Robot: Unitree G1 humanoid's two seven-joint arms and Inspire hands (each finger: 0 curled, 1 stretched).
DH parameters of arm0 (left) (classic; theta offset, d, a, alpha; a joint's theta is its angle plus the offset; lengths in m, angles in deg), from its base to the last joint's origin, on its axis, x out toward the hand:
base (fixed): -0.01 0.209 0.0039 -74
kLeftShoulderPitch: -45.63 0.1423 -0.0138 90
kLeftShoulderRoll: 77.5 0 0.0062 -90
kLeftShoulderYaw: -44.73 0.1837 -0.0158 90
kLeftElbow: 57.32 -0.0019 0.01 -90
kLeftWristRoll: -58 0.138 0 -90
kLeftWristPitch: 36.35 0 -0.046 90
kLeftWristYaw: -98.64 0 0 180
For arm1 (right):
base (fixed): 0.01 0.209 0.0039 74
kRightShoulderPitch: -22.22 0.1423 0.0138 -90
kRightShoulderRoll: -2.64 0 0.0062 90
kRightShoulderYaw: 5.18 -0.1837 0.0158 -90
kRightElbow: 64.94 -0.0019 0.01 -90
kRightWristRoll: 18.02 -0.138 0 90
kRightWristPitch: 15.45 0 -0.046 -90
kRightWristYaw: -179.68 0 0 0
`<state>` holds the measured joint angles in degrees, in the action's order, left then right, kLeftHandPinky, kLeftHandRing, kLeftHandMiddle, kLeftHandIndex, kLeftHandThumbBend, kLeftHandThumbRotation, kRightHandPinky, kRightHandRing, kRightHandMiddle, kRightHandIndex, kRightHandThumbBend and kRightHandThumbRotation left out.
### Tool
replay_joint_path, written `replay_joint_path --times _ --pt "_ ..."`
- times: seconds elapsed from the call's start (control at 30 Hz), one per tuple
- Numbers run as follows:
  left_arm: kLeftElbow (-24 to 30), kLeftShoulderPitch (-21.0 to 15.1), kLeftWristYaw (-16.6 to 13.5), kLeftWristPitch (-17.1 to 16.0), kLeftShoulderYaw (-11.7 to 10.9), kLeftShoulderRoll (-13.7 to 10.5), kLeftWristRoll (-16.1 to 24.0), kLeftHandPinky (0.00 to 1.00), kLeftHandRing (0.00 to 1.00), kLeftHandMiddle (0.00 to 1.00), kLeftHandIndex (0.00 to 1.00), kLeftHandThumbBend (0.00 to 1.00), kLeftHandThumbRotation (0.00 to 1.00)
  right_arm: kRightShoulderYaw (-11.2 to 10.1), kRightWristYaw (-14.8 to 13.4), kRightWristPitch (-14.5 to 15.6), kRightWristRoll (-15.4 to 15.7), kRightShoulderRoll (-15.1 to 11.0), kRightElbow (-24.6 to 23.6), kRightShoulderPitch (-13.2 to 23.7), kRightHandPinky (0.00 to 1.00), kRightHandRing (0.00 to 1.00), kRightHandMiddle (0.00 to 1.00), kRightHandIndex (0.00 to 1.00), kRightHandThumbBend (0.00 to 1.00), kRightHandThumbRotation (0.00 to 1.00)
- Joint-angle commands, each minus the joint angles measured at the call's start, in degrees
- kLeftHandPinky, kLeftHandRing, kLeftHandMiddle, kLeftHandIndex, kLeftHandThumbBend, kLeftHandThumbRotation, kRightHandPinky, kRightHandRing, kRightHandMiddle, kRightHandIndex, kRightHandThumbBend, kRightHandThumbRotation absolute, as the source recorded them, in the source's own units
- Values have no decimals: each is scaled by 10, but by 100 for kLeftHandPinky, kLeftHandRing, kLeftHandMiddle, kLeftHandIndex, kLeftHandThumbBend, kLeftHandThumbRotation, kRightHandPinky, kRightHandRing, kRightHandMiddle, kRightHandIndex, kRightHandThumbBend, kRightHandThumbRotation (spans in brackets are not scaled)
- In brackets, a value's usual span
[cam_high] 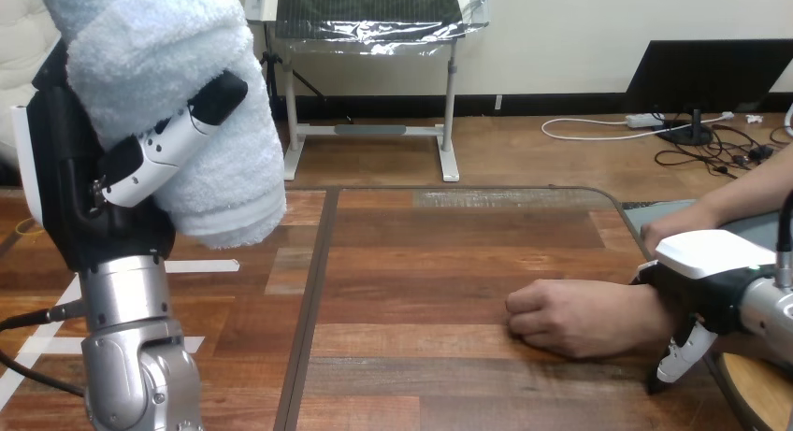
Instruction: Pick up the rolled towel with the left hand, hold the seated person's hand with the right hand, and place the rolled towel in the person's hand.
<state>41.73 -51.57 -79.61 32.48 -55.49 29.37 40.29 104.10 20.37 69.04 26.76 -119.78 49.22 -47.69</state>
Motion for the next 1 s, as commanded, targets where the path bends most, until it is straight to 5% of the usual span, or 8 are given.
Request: replay_joint_path --times 0.0,0.97 --pt "22 -27 9 -5 3 -2 -8 21 26 33 37 49 0 -26 -19 0 -8 -25 5 3 55 75 79 79 100 27" --pt "23 -28 7 -1 2 -1 -4 21 26 33 38 49 0 -22 -19 9 -12 -23 8 -2 54 75 79 79 100 26"
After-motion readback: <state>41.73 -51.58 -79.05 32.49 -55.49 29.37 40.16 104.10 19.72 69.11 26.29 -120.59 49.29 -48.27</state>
